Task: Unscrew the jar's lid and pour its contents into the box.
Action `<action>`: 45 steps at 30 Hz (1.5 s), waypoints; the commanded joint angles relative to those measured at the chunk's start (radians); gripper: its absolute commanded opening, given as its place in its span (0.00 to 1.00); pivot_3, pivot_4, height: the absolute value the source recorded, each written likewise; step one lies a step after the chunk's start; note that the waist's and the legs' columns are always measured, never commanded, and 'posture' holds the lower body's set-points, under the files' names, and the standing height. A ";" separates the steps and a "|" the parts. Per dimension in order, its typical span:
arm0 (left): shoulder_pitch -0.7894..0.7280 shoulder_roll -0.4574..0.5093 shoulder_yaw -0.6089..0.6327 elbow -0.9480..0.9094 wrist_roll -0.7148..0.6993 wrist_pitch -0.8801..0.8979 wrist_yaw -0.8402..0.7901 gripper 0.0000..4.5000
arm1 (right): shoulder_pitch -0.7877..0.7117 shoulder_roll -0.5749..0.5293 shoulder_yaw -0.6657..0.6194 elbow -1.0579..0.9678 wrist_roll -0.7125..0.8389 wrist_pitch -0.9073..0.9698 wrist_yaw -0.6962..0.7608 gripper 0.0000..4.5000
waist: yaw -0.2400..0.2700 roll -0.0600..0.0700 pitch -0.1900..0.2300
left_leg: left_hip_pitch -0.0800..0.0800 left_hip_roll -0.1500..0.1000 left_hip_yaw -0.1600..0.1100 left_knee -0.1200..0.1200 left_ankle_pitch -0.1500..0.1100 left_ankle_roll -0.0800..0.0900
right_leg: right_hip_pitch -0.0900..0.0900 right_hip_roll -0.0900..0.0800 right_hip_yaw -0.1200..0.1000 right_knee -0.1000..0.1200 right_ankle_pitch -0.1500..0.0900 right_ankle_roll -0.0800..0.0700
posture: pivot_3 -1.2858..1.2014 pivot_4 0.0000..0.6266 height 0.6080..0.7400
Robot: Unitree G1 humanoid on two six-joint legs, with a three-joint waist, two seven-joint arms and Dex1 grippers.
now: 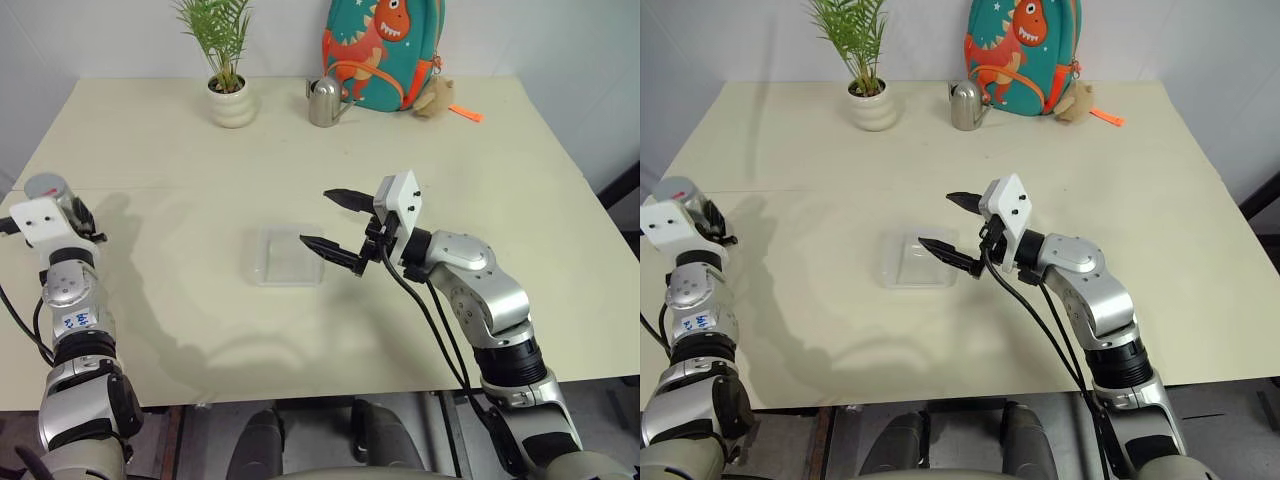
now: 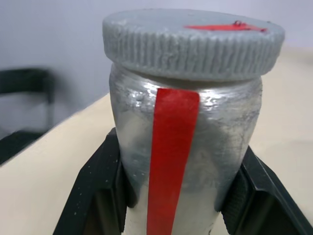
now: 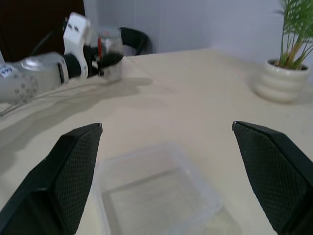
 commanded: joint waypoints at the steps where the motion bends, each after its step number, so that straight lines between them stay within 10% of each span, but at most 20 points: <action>1: 0.034 -0.001 -0.039 -0.317 -0.143 0.183 -0.191 0.43 | 0.012 -0.041 -0.062 -0.077 0.038 0.008 0.008 1.00 | 0.002 0.000 0.000 | 0.000 0.000 0.000 0.000 0.000 0.000 | 0.000 0.000 0.000 0.000 0.000 0.000 | 0.52 0.24 1.00; 14: 0.130 0.130 -0.347 -0.902 -0.463 0.697 -0.910 0.43 | -0.237 -0.075 -0.061 -0.124 0.181 0.219 0.020 1.00 | -0.027 0.004 0.002 | 0.002 0.003 0.000 0.000 0.000 0.001 | -0.001 0.004 0.004 0.000 -0.001 -0.002 | 0.52 0.24 1.00; 37: 0.061 0.035 -0.436 -0.887 -0.352 0.630 -1.022 0.43 | -0.329 0.064 0.027 -0.036 0.152 0.320 -0.046 1.00 | -0.024 0.004 0.002 | 0.000 0.005 0.001 0.000 -0.001 0.002 | -0.003 0.008 0.008 0.001 -0.001 -0.002 | 0.52 0.24 1.00; 45: 0.038 0.034 -0.416 -0.877 -0.353 0.633 -1.019 0.43 | -0.304 0.067 0.044 -0.047 0.163 0.328 -0.022 0.58 | -0.024 0.004 0.002 | 0.000 0.005 0.001 0.000 -0.001 0.002 | -0.003 0.008 0.008 0.001 -0.001 -0.002 | 0.52 0.24 1.00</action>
